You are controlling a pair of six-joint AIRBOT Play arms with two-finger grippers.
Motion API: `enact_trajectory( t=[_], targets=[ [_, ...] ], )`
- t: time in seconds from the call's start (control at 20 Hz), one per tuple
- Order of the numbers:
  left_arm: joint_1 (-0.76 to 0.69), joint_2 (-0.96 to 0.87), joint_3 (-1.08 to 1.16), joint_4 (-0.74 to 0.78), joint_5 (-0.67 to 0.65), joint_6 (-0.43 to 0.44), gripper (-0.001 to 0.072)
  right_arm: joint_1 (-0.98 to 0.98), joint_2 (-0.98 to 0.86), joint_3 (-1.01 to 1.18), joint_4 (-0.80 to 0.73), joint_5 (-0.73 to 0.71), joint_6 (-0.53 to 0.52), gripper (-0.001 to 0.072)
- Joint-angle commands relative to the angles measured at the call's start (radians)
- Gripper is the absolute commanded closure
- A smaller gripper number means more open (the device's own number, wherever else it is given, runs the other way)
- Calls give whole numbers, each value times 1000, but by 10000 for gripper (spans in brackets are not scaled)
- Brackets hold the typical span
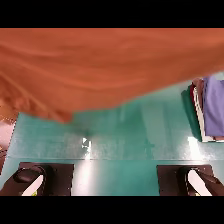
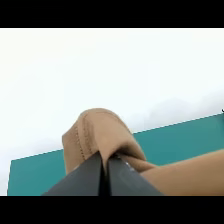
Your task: Fold the shirts.
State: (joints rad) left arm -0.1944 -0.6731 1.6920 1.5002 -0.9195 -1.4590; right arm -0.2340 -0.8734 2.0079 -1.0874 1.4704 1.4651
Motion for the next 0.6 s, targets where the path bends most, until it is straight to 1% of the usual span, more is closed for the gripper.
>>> enact_trajectory(
  t=[0.0, 0.1, 0.3, 0.4, 0.55],
  targets=[
    [0, -37, 0, 5, -55, 2, 683, -58, -71, 97, -4, 99, 26, 701],
    [0, -136, -6, 5, -138, 27, 682, -32, -138, 83, -5, 119, 34, 701],
    [0, -391, -109, -16, -204, 15, 683, 114, -317, -151, -17, 105, 36, 701],
    [0, -519, -183, -54, -205, 16, 682, 174, -436, -268, -17, 53, 3, 701],
    [0, -708, -243, -58, -117, 19, 683, 209, -617, -347, -9, -45, -1, 701]
  ],
)
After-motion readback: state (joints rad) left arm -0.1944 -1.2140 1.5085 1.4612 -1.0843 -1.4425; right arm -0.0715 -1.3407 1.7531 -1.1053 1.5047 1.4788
